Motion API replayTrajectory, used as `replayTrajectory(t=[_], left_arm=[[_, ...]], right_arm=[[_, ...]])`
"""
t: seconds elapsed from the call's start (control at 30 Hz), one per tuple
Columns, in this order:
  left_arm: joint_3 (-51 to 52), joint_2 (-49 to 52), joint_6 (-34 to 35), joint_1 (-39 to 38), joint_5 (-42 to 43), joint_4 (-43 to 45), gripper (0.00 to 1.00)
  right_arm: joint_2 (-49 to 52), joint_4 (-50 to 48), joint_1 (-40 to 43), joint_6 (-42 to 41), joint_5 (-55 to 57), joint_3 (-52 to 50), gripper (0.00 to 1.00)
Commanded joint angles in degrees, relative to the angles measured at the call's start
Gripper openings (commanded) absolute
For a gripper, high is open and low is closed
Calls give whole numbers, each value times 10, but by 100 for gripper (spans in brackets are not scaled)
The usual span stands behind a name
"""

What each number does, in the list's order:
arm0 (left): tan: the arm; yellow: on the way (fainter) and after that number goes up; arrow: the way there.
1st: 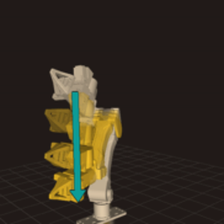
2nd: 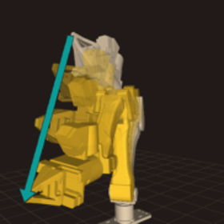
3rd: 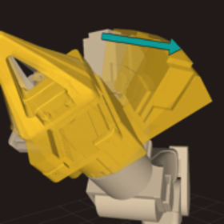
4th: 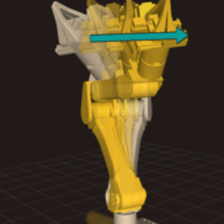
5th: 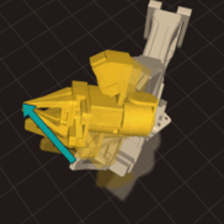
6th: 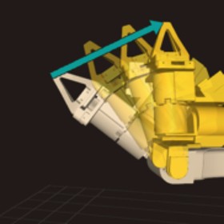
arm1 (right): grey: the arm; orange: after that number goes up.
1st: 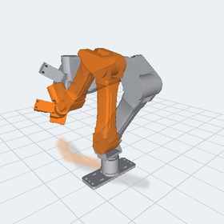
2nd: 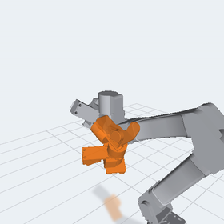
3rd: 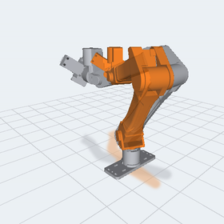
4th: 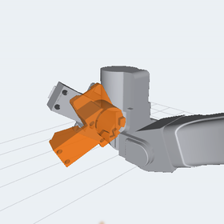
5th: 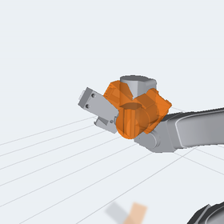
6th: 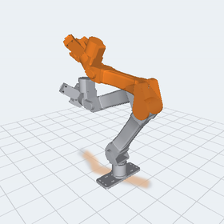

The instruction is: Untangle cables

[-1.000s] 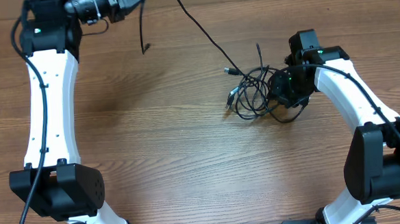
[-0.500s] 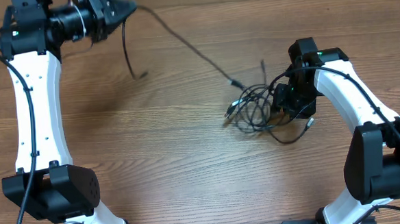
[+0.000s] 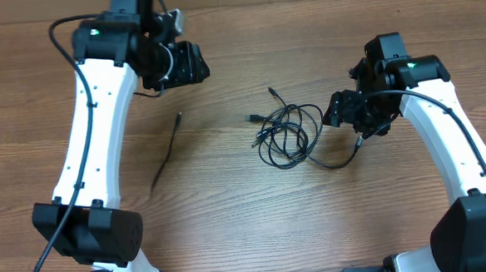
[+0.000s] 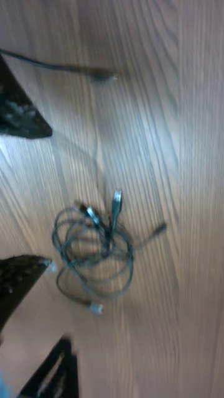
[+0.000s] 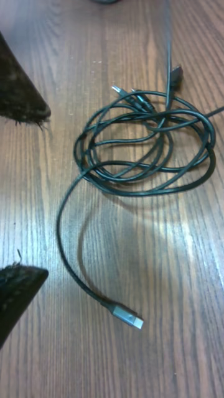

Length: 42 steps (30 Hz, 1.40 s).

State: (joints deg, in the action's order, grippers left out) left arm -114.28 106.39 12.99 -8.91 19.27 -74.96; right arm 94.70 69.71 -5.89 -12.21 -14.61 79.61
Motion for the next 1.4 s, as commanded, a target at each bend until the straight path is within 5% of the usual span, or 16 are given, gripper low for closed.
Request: replayTrajectory(t=[0.0, 0.13, 0.3, 0.7, 0.97, 1.37], left_arm=[[-12, -21, -12, 2, -93, -5, 67], [-12, -21, -14, 0, -87, -14, 66], [8, -16, -52, -45, -34, 0, 59], [111, 76, -106, -210, 16, 208, 59], [111, 194, 39, -246, -76, 309, 53], [111, 259, 53, -250, -73, 303, 37]], right_arm=[[-32, 12, 16, 5, -5, 30, 83], [-58, 36, 42, 8, -5, 54, 100], [-77, 38, 84, 8, -5, 58, 100], [-77, 41, 108, 7, -5, 58, 100], [-77, 42, 108, 7, -5, 57, 100], [-77, 41, 108, 7, -5, 57, 100]])
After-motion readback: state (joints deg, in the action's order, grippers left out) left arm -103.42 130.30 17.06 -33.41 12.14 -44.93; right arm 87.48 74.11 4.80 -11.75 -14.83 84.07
